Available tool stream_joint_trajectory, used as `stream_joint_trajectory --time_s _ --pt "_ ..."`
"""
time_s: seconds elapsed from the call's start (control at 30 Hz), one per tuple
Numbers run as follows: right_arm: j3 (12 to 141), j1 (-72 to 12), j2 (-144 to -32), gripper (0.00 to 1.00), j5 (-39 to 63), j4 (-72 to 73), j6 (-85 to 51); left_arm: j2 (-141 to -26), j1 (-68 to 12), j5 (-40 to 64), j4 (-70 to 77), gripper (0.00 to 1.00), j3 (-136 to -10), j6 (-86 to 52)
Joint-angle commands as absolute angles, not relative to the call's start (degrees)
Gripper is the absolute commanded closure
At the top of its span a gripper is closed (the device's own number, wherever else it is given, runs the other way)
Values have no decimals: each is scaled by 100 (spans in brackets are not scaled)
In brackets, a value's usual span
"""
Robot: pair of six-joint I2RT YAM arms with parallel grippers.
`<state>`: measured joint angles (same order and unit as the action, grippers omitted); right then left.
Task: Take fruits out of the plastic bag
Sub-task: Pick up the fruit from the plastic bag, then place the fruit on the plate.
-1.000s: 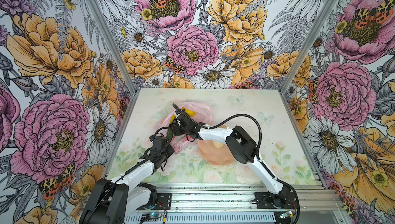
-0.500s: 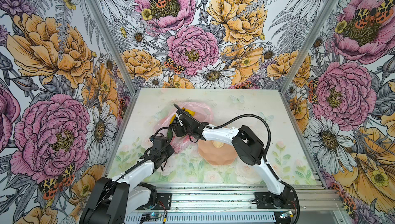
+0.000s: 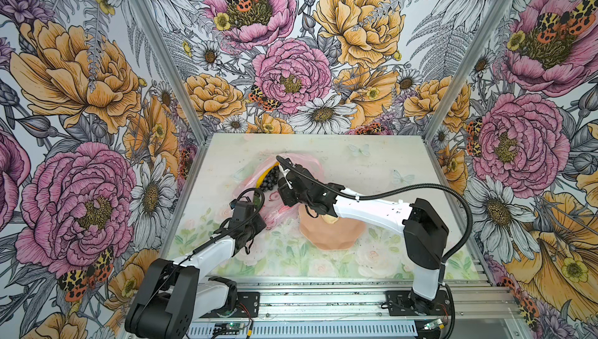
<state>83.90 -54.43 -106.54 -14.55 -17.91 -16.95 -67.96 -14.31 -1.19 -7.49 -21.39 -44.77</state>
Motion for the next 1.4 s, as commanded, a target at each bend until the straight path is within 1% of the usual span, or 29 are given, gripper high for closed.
stream_joint_trajectory --time_s 0.0,0.33,0.6,1.13,1.23,1.37 --pt "7983 -5485 -10176 44 -2024 -2383 -1550 -6838 -1338 -109 -858 100 -2384 -4224" --pt "7078 -5614 -9477 46 -2540 -3348 -2015 -6796 -1244 -248 -1090 100 -2610 -3966" --pt "6459 -5671 -9201 46 -2660 -3826 -2538 -6891 -1194 -213 -1077 100 -2666 -3904" --pt "6423 -5656 -9955 48 -2880 -3821 -2826 -6891 -1152 -163 -1047 100 -2630 -3921" --pt "6460 -5643 -10012 46 -2951 -3823 -2862 -6887 -1150 -152 -1046 100 -2630 -3919" --pt "6475 -5574 -10103 37 -2933 -3813 -2939 -6864 -1143 -157 -1047 100 -2613 -3920"
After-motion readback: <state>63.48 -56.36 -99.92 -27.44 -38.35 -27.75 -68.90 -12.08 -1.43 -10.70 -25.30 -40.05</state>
